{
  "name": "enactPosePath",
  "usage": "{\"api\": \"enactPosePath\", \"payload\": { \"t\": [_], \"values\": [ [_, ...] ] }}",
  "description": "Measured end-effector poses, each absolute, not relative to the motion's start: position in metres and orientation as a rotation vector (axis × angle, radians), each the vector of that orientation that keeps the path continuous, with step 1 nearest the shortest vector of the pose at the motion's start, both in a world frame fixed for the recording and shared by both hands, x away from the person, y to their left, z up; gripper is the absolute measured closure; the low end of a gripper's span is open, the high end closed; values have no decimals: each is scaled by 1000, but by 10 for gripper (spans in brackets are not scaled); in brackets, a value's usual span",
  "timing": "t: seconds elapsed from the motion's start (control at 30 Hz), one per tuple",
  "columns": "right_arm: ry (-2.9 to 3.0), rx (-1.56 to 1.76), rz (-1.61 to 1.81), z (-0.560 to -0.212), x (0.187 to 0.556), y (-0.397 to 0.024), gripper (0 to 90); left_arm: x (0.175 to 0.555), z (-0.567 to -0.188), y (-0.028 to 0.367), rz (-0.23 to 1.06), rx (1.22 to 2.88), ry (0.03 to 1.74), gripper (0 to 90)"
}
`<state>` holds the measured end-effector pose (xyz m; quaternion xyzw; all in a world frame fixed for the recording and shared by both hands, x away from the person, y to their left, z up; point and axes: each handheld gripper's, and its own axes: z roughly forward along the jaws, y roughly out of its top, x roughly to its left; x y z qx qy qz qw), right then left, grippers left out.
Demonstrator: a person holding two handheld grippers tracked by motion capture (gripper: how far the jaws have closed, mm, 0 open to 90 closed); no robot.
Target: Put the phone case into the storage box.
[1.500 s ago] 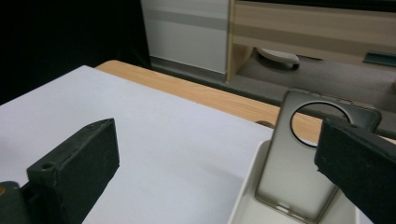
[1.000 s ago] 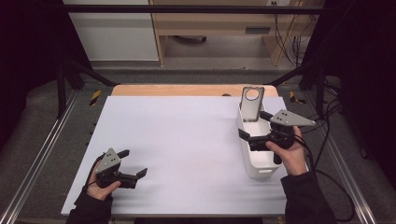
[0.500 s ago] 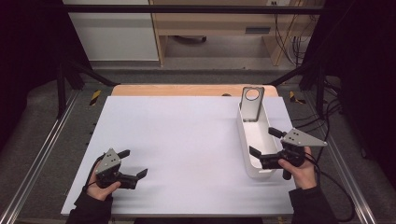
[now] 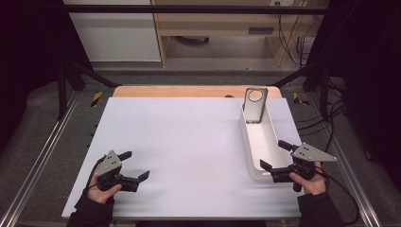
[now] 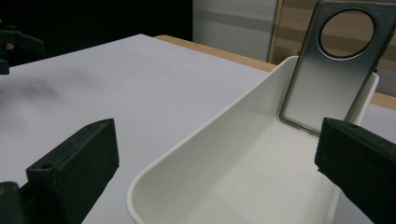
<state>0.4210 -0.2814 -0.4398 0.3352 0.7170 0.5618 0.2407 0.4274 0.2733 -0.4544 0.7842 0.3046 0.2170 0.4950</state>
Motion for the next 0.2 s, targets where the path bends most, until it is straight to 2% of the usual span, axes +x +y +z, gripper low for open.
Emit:
{"api": "enactPosePath", "payload": {
  "t": [0.2],
  "values": [
    [1946, 948, 1540, -445, 419, -287, 3, 427, -454, 272, 525, 1902, 734, 0]
  ]
}}
